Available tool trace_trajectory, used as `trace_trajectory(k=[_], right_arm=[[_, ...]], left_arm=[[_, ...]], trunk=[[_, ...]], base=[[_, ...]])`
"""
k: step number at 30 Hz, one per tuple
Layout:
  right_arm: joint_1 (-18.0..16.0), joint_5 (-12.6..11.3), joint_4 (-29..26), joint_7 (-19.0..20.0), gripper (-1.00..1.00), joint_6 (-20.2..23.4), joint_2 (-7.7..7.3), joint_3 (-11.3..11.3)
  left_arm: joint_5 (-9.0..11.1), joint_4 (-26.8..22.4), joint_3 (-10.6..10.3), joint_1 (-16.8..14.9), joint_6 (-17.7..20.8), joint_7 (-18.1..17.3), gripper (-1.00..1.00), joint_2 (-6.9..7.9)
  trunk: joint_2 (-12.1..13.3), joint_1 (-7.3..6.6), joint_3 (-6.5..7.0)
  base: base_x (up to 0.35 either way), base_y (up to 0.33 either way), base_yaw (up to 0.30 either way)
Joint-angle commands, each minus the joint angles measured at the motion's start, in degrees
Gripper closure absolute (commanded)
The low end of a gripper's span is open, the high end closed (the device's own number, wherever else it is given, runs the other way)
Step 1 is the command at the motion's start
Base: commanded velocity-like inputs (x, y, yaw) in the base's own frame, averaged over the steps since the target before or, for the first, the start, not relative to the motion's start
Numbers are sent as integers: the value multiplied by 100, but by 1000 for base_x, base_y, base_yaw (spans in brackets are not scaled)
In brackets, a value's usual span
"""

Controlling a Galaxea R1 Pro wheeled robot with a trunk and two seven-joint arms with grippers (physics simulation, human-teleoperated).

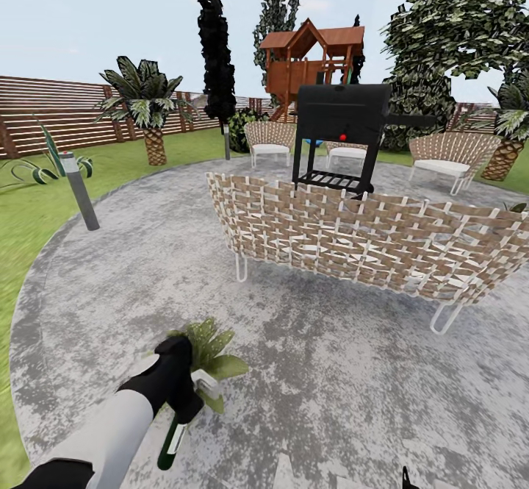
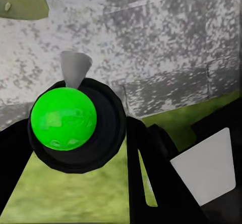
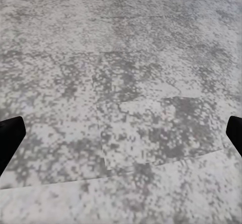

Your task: Pick up the pesticide atomizer in the garden and spray insectifuge to fully cover both potted plants in the garden.

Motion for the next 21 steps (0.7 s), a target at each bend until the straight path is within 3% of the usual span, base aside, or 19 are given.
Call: trace_trajectory(k=[1, 9, 14, 17, 19, 20, 21], right_arm=[[-4, -20, 4, -10, -100, -17, 0, 15], [-3, -18, 4, -10, -100, -17, 0, 15], [-3, -12, 4, -1, -100, -15, 0, 19], [-3, -16, 4, -1, -100, -16, 0, 17], [-2, -19, 4, -1, -100, -16, 0, 16], [-4, -19, 4, -1, -100, -16, 0, 16], [-4, -19, 4, -1, -100, -14, 0, 18]], left_arm=[[-58, -12, -10, 39, 23, -55, 100, -6], [-16, -10, 4, 109, 19, -27, 100, -45], [-14, -76, 13, 459, 20, 8, 100, 24], [3, -92, 19, 538, 20, 202, 100, 74], [105, -146, 47, 551, 14, 323, 100, 69], [281, -581, 257, 555, 13, 364, 100, 29], [344, -721, 303, 556, 13, 369, 100, 17]], trunk=[[-2, -1, -5], [-2, -1, -5], [-2, -1, -5], [-2, -1, -5], [-2, -1, -5], [-2, -1, -5], [-2, -1, -5]], base=[[0, 0, 0], [0, 0, 0], [0, 0, 0], [0, 0, 0], [0, 0, 0], [0, 0, 0], [0, 0, 17]])
